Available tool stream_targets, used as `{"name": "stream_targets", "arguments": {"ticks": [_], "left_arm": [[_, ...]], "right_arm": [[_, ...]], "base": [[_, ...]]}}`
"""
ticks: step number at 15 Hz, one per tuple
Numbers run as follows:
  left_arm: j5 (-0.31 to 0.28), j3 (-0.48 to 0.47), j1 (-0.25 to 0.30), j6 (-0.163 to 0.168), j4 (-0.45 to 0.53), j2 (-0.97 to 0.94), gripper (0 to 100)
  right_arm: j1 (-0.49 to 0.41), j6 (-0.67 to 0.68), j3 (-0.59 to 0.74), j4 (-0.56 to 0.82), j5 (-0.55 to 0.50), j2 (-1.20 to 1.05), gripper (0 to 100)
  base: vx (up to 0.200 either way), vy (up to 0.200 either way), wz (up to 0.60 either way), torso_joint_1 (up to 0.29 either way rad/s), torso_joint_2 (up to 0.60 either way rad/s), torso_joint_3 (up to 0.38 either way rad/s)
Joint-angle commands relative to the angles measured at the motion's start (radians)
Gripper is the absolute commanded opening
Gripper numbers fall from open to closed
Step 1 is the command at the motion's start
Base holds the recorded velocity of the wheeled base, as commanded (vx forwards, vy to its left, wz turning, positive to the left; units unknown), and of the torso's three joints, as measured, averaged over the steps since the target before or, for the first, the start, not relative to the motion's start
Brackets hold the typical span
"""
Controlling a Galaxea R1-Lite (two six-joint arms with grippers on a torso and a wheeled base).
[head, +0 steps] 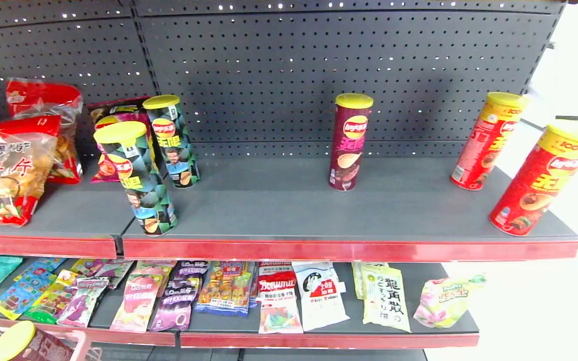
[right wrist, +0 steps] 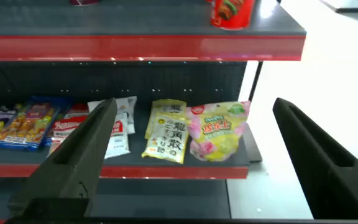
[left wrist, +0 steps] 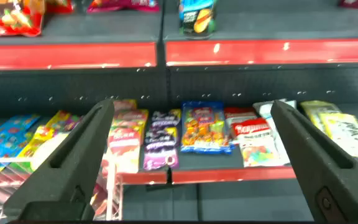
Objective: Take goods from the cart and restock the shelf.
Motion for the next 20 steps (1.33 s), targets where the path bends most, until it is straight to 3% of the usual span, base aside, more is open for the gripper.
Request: {"name": "stream_targets", "arguments": {"ticks": [1,14,20], "left_arm": [[0.0,0.0,0.0,0.0,-0.001,0.001,100],[0.0,0.0,0.0,0.0,-0.001,0.001,100],[0.0,0.0,0.0,0.0,-0.001,0.001,100]], "right_arm": [[0.0,0.0,0.0,0.0,0.0,0.001,100],[0.0,0.0,0.0,0.0,0.0,0.001,100],[0.0,0.001,0.0,0.0,-0.002,0.001,100]], "base": [[0.0,0.0,0.6,0.007,0.0,-0.002],[0.0,0.0,0.6,0.001,0.0,0.002],[0.0,0.0,0.0,0.0,0.0,0.0]]}}
